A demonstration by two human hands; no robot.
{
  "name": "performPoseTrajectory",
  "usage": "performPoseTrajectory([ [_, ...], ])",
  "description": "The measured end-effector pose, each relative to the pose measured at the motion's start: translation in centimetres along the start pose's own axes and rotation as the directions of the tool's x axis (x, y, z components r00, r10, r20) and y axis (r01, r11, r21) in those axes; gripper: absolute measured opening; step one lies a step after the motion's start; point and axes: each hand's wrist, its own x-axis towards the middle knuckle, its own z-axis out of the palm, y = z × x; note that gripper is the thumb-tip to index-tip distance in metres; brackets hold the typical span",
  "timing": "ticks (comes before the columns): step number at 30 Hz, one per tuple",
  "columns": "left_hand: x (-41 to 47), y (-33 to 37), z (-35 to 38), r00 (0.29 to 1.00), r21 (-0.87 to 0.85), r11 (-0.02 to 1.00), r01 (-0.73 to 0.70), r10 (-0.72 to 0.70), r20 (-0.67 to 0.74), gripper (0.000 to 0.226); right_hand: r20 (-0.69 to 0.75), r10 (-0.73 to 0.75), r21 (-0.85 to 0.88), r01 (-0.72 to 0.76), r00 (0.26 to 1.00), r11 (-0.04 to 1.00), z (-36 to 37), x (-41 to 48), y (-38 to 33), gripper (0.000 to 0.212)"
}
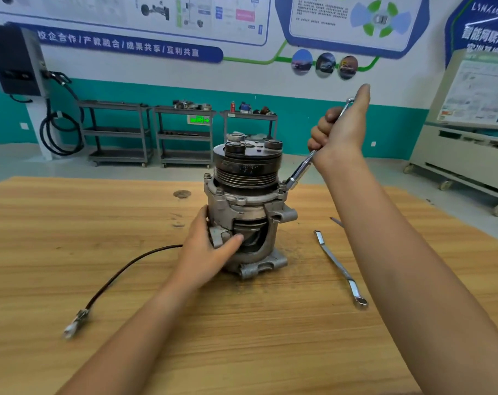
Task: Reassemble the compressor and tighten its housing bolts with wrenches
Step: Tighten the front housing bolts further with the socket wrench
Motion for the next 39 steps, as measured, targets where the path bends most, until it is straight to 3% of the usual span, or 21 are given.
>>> performPoseTrajectory([
  [3,-0.1,-0.3,0.3,0.999,0.016,0.999,-0.046,0.046,-0.025,0.067,0.05,0.013,0.075,-0.017,0.999,0.997,0.2,0.3,0.1,0.054],
  [8,-0.1,-0.5,0.3,0.998,0.039,0.998,-0.056,0.057,-0.025,0.067,0.201,0.007,-0.007,-0.005,0.979,1.0,0.6,0.3,0.2,0.058],
  [14,-0.1,-0.7,0.3,0.997,0.047,0.997,-0.066,0.068,-0.037,0.06,0.47,0.074,-0.104,-0.028,0.879,0.994,0.8,0.2,-0.1,0.072],
  [17,-0.1,-0.7,0.3,0.997,0.054,0.996,-0.065,0.067,-0.032,0.062,0.531,0.152,-0.177,-0.067,0.834,0.982,1.2,0.6,-0.2,0.072],
  [22,-0.1,-0.7,0.3,0.996,0.065,0.995,-0.076,0.078,-0.032,0.062,0.511,0.224,-0.259,-0.1,0.83,0.961,2.2,1.0,0.0,0.071],
  [24,-0.1,-0.7,0.3,0.995,0.071,0.994,-0.082,0.085,-0.043,0.06,0.491,0.202,-0.344,-0.025,0.848,0.939,2.7,0.8,0.2,0.067],
  [28,-0.1,-0.8,0.3,0.996,0.073,0.995,-0.075,0.078,-0.045,0.061,0.403,0.055,-0.516,0.177,0.913,0.838,3.9,-0.6,0.9,0.041],
  [32,-0.2,-0.7,0.2,0.998,0.076,0.996,-0.047,0.05,-0.033,0.063,0.301,-0.07,-0.442,0.205,0.951,0.873,4.5,-1.3,0.1,0.013],
  [36,-0.4,-0.7,0.2,0.999,0.08,0.996,-0.03,0.034,-0.041,0.064,0.178,-0.196,-0.441,0.256,0.964,0.86,4.9,-1.2,0.0,0.027],
  [39,-0.4,-0.6,0.1,0.999,0.078,0.996,-0.036,0.038,-0.032,0.063,0.22,-0.264,-0.448,0.338,0.939,0.828,5.4,-1.3,0.6,0.037],
])
